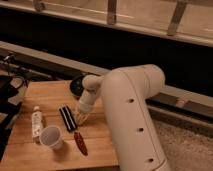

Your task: Push the eraser across the table

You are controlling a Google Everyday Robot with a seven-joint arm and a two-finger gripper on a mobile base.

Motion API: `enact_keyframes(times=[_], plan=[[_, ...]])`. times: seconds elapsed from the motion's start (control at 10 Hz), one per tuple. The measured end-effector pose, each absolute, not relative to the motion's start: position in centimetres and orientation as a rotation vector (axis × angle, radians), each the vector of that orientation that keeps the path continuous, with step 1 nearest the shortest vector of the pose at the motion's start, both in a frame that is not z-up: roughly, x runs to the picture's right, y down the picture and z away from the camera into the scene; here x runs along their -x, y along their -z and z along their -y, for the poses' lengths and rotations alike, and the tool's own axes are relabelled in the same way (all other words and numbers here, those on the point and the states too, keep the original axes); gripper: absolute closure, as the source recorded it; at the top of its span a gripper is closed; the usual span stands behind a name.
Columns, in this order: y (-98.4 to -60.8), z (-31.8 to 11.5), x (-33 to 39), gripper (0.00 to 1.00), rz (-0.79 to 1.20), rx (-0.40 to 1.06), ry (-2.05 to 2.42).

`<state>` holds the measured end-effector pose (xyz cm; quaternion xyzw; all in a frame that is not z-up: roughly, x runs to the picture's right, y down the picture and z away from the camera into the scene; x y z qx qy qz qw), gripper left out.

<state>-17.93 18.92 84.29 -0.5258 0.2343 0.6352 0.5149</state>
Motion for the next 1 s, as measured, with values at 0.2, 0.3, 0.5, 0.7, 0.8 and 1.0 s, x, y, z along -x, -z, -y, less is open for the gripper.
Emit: enact_keyframes(times=[0.2,0.3,0.5,0.7,0.8,1.0], plan=[[-83.6,-19.1,23.4,1.0,-0.524,1.296,-1.454],[-83.6,-19.1,24.9,1.0,-0.527,1.293,-1.452],[-83.9,-18.1,26.5,1.0,-0.525,1.279,-1.438],[-84.0,-17.3,26.4,1.0,-0.514,1.279,-1.417],[-83.7,-17.1,28.0,1.0,-0.512,1.277,-1.407],[-83.5,-16.8,29.7,1.0,-0.507,1.274,-1.399]])
